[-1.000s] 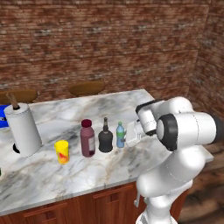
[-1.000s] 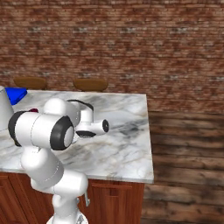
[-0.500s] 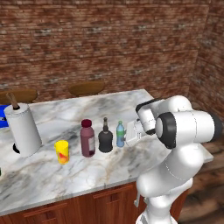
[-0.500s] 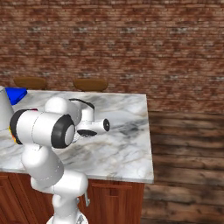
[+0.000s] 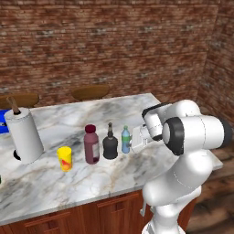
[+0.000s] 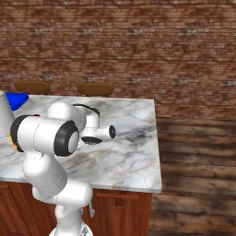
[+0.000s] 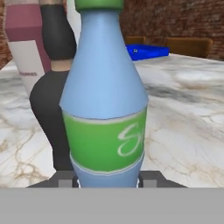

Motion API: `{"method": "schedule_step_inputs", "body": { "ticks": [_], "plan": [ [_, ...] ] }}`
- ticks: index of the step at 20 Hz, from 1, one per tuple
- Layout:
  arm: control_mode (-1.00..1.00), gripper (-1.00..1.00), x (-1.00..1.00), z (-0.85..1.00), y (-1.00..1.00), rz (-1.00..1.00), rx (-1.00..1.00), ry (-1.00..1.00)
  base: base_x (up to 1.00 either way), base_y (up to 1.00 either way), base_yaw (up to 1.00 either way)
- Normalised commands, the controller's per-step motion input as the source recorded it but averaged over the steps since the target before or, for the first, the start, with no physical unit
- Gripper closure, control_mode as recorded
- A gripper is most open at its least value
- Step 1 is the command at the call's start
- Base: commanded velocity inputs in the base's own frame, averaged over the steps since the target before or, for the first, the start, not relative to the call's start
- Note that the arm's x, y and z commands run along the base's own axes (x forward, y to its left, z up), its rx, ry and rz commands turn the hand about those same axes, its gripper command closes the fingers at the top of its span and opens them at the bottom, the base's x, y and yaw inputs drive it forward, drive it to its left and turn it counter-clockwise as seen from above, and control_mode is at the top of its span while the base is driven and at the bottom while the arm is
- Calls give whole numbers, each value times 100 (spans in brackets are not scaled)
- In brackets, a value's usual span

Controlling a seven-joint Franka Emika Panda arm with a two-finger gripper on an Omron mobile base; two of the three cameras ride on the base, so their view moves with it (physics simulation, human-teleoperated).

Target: Place the drinks on the dining counter in a tight cluster.

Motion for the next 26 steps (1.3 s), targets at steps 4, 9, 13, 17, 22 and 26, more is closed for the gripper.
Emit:
{"method": "schedule_step_inputs", "body": {
  "ticks": [4,9,13,17,22,26],
  "plan": [
    [-100,-100,0,0,0,0,0,0,0,0,0],
    [-100,-100,0,0,0,0,0,3,0,0,0],
    [-100,-100,0,0,0,0,0,1,0,0,0],
    [-100,-100,-4,0,-19,-4,0,0,0,0,0],
    [-100,-100,-27,9,-42,-8,1,0,0,0,0],
    [-100,-100,-37,39,-48,-8,3,1,0,0,0]
  ]
}}
